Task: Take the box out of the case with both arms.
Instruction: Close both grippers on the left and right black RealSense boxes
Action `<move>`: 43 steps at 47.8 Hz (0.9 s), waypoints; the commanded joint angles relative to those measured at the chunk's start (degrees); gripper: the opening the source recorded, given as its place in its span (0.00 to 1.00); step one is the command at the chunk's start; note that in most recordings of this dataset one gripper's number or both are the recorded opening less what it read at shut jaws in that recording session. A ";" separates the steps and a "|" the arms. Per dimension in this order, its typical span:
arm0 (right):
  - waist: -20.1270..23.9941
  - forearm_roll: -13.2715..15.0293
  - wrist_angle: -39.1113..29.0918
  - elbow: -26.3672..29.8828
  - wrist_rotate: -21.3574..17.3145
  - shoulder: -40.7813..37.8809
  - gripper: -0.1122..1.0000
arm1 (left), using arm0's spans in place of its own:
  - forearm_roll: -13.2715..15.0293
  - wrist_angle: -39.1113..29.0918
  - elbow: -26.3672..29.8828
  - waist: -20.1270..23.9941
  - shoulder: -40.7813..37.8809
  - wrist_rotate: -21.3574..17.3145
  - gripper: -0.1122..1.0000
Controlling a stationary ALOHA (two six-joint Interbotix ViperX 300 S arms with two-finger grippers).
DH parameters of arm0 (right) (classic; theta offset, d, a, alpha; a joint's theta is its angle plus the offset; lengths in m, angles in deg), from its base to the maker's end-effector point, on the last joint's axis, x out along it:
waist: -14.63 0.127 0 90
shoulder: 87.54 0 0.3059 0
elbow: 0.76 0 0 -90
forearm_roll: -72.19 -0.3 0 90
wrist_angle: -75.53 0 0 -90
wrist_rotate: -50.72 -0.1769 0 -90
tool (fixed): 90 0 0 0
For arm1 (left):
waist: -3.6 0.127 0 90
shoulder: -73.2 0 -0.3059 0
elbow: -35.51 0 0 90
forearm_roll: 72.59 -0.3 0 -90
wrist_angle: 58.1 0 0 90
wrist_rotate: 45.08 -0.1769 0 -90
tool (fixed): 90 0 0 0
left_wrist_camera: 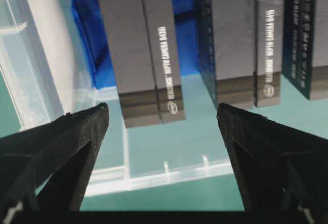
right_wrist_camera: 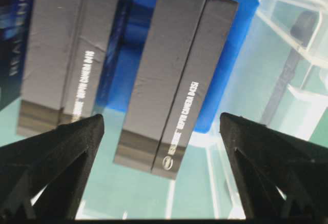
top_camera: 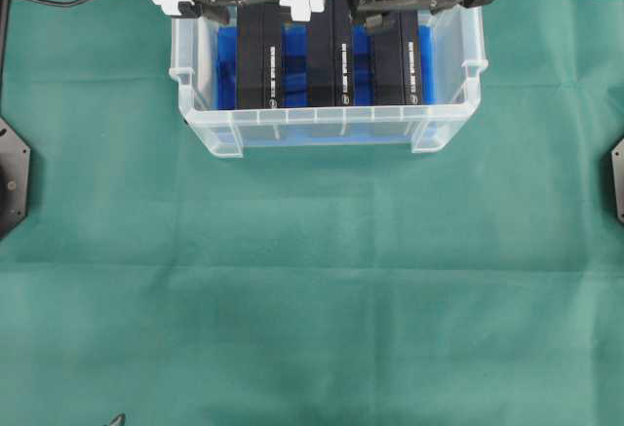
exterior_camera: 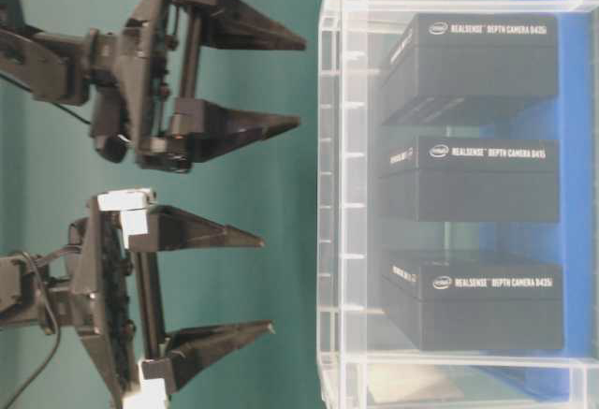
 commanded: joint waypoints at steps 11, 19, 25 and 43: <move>0.09 0.18 4.75 -3.43 -1.32 0.62 0.97 | -0.35 5.71 -4.75 0.09 0.79 0.35 0.84; 0.09 0.18 8.17 -5.89 -1.58 0.35 0.97 | -0.35 9.58 -8.00 0.09 0.79 1.32 0.84; 0.00 0.18 10.02 -6.94 -1.58 -0.26 0.97 | -0.35 11.60 -9.93 0.18 0.53 1.41 0.84; 0.00 0.18 12.13 -9.84 -1.49 -2.46 0.97 | -0.18 15.64 -13.36 0.70 -1.32 1.23 0.84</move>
